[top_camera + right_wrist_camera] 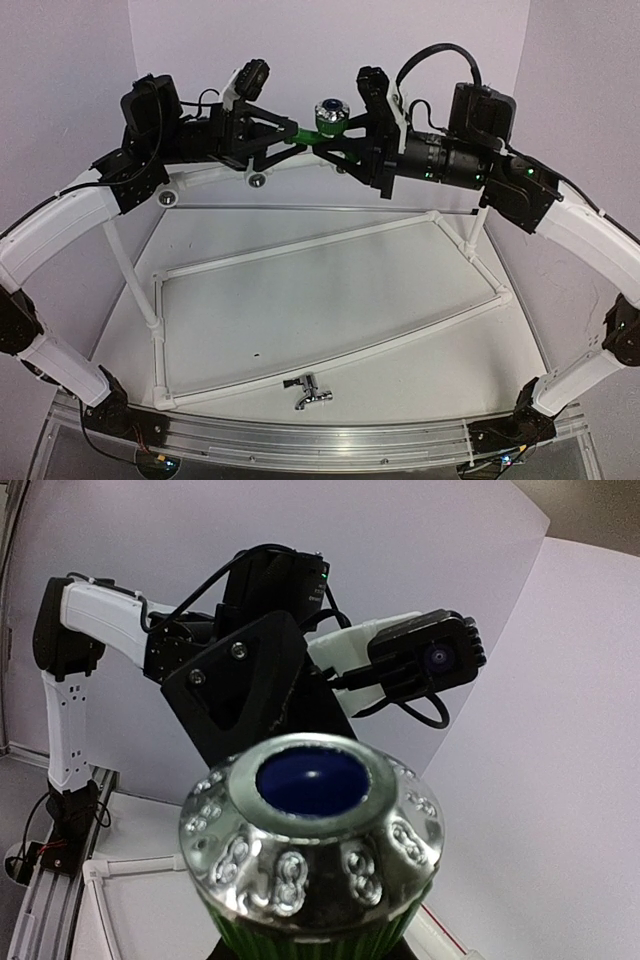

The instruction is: Install the water faucets

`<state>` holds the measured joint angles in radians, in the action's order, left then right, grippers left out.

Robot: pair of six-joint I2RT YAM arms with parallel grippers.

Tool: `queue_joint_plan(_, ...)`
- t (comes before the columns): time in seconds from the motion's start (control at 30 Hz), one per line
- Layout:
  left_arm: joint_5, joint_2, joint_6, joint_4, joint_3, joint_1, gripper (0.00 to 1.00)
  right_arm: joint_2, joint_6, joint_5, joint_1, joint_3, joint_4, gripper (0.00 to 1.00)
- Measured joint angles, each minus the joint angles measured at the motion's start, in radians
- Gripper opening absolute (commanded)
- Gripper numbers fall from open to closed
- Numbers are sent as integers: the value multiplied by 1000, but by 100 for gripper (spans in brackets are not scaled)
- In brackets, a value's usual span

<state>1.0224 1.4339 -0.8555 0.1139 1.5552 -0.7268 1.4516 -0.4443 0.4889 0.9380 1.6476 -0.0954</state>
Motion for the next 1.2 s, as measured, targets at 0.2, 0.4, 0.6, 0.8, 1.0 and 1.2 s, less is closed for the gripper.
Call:
queue_joint_plan(0.2,1,26,-5,0,1,-21,34,1,-28,-3,2,-16,4,0)
queue_joint_plan(0.4,-4,33,-9,-11,1,-26,4,-1,-63,-2,7,-39,25,15)
queue_joint_plan(0.6,-16,33,-9,-26,1,-27,0,-14,-105,-20,12,-65,41,27)
queue_joint_plan(0.8,-29,33,-31,-9,1,-26,0,-14,-135,-87,14,-67,31,26)
queue_joint_plan(1.0,-31,33,-43,0,1,-27,0,6,-166,-149,15,-60,18,32)
queue_joint_plan(1.2,-50,33,-37,-25,1,-31,0,20,-200,-178,16,-52,6,37)
